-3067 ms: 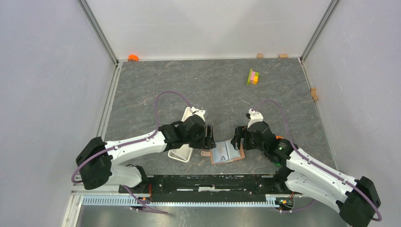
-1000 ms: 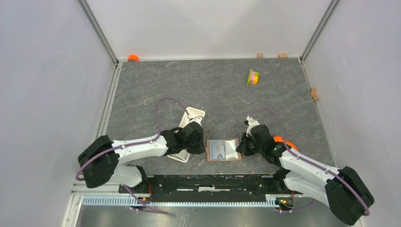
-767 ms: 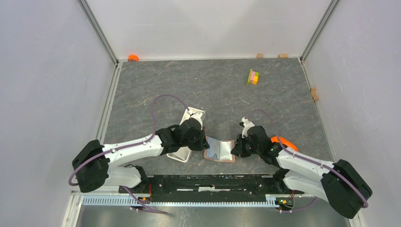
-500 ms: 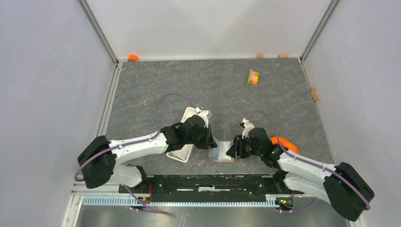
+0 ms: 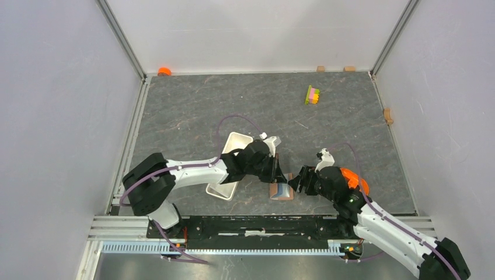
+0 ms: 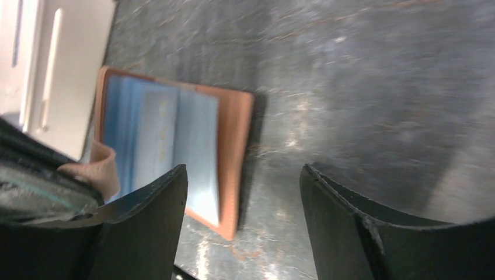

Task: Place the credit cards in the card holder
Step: Close the card holder at the center of the board.

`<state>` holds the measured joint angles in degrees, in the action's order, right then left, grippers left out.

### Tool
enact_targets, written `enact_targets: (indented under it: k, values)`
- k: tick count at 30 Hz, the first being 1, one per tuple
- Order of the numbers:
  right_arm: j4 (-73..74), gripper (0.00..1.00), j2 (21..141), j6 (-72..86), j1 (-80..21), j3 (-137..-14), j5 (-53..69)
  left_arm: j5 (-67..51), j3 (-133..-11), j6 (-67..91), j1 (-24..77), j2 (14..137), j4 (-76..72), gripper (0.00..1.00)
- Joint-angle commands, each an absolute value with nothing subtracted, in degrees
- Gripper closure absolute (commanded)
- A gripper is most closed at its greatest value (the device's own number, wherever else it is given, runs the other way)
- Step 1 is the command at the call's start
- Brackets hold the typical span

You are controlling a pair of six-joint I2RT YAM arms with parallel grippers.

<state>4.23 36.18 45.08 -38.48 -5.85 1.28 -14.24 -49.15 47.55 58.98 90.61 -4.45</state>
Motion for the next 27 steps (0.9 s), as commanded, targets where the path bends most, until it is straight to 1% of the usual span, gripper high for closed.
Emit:
enact_targets:
  k: [1,3,5,7,8,10,11,12,13,15,18,19,23,27]
  values:
    - [17.63,0.23,30.44,45.91,-38.23,-10.61,-14.13,-15.75,-52.59,48.22,59.98,93.05,-7.36,0.97]
    - [20.02,0.19,27.21,45.4,-38.23,-11.77,-16.91,-15.47,-53.31,47.73,60.02,94.52,-7.46,0.96]
    - [21.19,0.16,23.79,44.98,-38.23,-12.39,-18.66,-16.58,-54.3,47.55,60.1,96.65,-8.24,0.92]
    - [21.07,0.12,20.34,44.28,-38.24,-12.33,-19.32,-17.51,-55.53,47.64,60.52,98.63,-9.68,0.83]
    - [20.89,0.1,18.82,43.98,-38.23,-12.22,-19.16,-18.43,-56.43,47.29,60.71,99.7,-9.96,0.76]
    - [20.38,0.08,16.58,43.3,-38.23,-12.14,-18.2,-19.59,-58.48,46.08,61.26,100.96,-10.02,0.67]
    - [19.75,0.07,15.73,42.73,-38.23,-12.13,-17.19,-19.96,-59.3,45.46,61.32,101.13,-9.94,0.62]
    - [19.29,0.07,15.21,42.16,-38.23,-12.21,-16.32,-20.08,-59.64,44.79,61.26,100.68,-9.87,0.54]
    - [18.85,0.07,14.81,41.49,-38.25,-12.3,-15.41,-19.6,-59.76,43.85,61.36,99.7,-9.64,0.42]
    - [18.19,0.06,14.43,40.02,-38.23,-12.41,-13.61,-17.93,-59.4,41.83,61.28,96.6,-8.4,0.27]
    - [17.89,0.04,14.52,37.82,-38.19,-13.05,-11.68,-13.93,-58.58,39.68,61.19,90.05,-4.23,0.09]
    - [17.4,0.03,14.65,36.94,-38.23,-13.23,-10.73,-12.46,-58.1,38.99,61.2,87.62,-2.43,0.01]
    - [15.93,0.02,16.52,34.2,-38.23,-13.99,-6.26,-7.65,-55.08,37.88,60.98,78.2,4.26,0.0]
    - [12.04,0.02,20.86,32.58,-38.23,-13.51,-0.42,-4.31,-51.79,38.75,60.53,71.46,8.68,0.0]
